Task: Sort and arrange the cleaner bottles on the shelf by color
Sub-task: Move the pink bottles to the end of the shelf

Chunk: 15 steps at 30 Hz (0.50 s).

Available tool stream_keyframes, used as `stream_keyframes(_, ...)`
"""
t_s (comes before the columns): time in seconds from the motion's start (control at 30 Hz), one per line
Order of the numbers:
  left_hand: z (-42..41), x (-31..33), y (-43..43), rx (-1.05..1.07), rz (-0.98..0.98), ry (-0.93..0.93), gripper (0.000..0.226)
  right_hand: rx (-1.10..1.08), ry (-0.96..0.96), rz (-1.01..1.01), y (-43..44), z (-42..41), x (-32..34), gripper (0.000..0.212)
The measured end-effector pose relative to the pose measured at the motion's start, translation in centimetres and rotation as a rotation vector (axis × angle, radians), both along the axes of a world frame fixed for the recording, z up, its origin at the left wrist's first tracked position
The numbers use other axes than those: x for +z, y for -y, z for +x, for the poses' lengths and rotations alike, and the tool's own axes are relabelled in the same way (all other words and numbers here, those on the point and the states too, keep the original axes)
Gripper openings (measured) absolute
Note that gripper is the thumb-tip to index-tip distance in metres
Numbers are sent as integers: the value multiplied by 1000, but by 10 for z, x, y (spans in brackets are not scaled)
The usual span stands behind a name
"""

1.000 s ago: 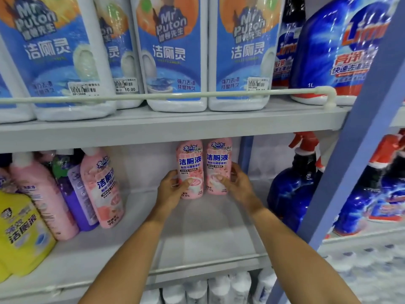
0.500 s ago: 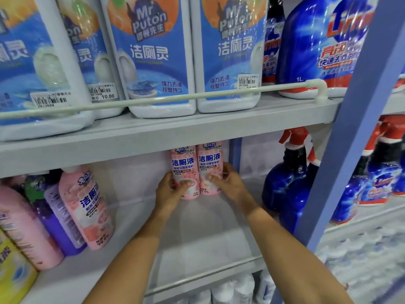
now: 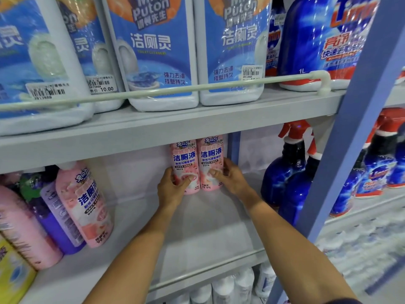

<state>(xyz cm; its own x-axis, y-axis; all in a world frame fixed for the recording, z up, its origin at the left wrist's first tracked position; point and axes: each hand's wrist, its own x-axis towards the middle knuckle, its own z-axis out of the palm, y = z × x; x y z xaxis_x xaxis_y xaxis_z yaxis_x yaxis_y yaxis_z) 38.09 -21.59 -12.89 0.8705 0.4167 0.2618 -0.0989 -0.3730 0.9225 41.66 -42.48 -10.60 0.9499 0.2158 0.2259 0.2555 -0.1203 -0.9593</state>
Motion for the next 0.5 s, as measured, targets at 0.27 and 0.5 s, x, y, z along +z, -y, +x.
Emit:
stream_keyframes(0.27,-10,6,-1,-28,15,-42,57,0,6,11,2,3,-1,34)
stream_keyframes(0.5,-17,11,8,-26,-18,-62,53,14,12,42,1,0,-6,41)
